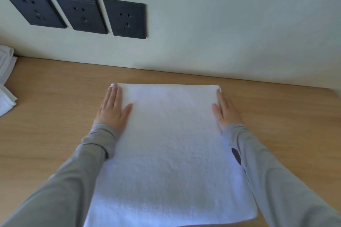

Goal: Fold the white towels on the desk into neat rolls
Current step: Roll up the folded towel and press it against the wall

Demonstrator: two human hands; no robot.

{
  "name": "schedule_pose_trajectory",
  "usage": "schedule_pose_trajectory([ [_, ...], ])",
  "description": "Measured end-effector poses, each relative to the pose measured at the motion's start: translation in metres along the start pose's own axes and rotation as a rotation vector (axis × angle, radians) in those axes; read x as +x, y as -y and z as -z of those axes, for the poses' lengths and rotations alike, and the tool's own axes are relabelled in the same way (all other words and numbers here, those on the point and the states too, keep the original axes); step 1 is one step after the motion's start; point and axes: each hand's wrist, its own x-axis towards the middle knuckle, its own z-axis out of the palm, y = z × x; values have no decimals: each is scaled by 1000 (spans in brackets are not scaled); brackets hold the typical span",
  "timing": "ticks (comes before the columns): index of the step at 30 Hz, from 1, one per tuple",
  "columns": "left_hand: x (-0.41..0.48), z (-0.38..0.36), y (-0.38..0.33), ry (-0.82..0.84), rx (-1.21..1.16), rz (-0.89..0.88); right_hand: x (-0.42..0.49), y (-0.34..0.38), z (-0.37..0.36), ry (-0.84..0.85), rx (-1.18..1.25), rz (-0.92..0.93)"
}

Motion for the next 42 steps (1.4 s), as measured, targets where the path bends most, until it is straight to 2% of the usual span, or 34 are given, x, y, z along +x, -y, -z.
schedule_pose_trajectory([
  [2,-7,5,3,57,1,0,-15,-3,3,26,-119,-13],
  [5,-41,22,-7,73,41,-79,-57,3,10,45,-257,178],
  [8,-106,36,-26,118,69,-344,-121,14,19,152,-217,389],
  [11,-175,33,-29,192,151,-577,-181,7,13,219,-393,631],
  [12,-191,32,-25,221,183,-615,-196,2,11,262,-452,657],
  [17,-219,43,4,334,281,-601,-220,-18,17,382,-557,591],
  [20,-213,50,11,398,274,-596,-216,-17,22,406,-506,544],
  [24,-203,57,14,283,227,-687,-214,-17,22,269,-382,593],
  [27,-194,66,12,226,198,-736,-213,-18,30,288,-281,551],
  [32,-185,99,11,218,-18,-639,-217,-17,54,328,68,349],
  [35,-180,131,13,280,-239,-471,-221,-11,87,319,300,262],
  [38,-164,159,12,431,-566,-260,-215,-10,119,251,531,222],
  [40,-145,167,8,372,-714,-157,-201,-4,130,167,690,182],
  [42,-125,161,2,299,-876,27,-179,14,126,1,810,101],
])
